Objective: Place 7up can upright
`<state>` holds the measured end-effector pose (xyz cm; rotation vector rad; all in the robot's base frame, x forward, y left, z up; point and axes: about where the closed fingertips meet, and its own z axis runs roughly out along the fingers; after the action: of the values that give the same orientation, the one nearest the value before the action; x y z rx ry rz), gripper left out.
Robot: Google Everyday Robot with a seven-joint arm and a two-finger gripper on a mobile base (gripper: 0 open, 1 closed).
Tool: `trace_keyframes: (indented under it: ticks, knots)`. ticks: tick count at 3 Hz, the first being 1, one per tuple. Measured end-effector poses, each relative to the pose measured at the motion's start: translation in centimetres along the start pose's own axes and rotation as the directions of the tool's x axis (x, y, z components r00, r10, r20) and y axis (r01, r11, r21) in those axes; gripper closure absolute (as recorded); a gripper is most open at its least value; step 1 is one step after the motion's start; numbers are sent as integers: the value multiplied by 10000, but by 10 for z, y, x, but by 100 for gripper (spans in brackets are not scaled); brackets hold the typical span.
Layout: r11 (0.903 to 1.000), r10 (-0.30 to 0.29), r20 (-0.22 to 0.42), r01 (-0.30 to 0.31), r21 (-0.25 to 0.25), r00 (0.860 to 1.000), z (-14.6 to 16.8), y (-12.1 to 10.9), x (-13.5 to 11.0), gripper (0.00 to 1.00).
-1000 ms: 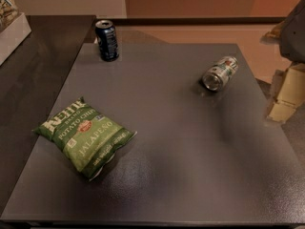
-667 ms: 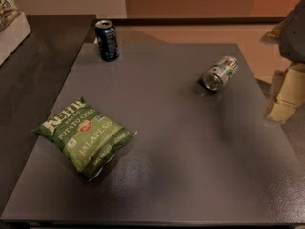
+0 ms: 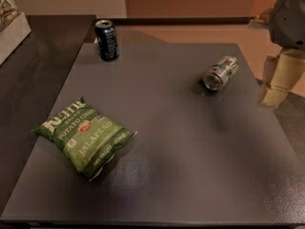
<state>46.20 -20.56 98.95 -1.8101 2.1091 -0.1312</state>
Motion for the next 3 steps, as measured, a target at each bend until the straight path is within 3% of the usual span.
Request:
trace_keyframes:
  ticks: [1,2,3]
  knots:
    - [9976,-692,199,693,-20,9974,12,-27,-6,0]
    - [9873,-1581,196,1583,-113,9872,33,-56,-8,0]
    - [9703,-2404,230,2409,-233,9704,56,-81,-6,0]
